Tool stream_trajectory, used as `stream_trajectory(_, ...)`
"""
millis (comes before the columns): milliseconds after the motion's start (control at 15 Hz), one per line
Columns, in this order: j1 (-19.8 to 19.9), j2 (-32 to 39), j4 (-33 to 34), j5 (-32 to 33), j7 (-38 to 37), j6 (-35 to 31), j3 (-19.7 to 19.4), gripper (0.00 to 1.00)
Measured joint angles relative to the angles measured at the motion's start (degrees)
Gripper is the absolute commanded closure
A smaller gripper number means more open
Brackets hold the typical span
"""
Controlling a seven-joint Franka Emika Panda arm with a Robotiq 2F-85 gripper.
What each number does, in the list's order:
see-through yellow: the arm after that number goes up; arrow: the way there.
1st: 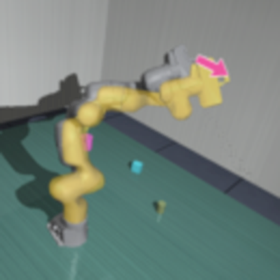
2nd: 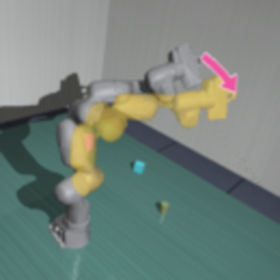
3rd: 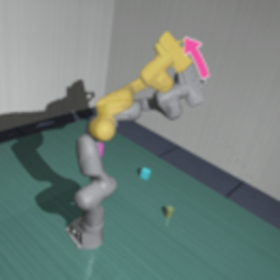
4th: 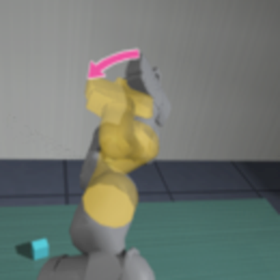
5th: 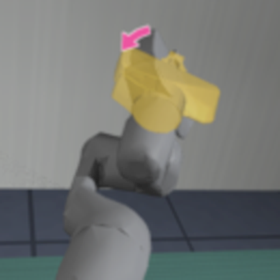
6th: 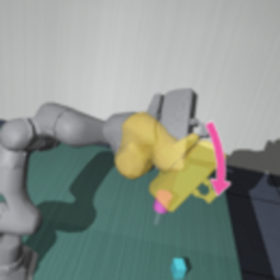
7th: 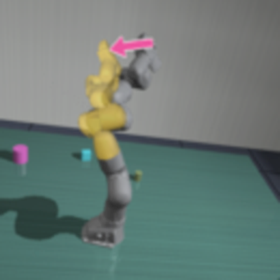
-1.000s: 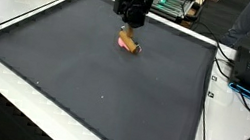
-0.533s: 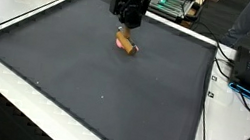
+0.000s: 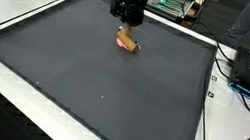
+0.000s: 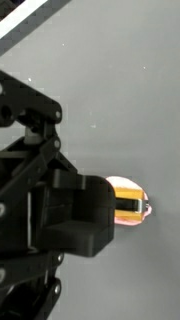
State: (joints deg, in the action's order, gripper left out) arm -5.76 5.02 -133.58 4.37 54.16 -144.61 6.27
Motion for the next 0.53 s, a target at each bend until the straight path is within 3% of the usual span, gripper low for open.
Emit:
stream_trajectory(200, 0.01, 0.0, 1.06, 0.45, 0.31, 5.35, -0.02, 0.76)
stream_trajectory(533, 0.01, 0.09, 1.69, 3.28, -0.2, 7.77, -0.15, 0.76)
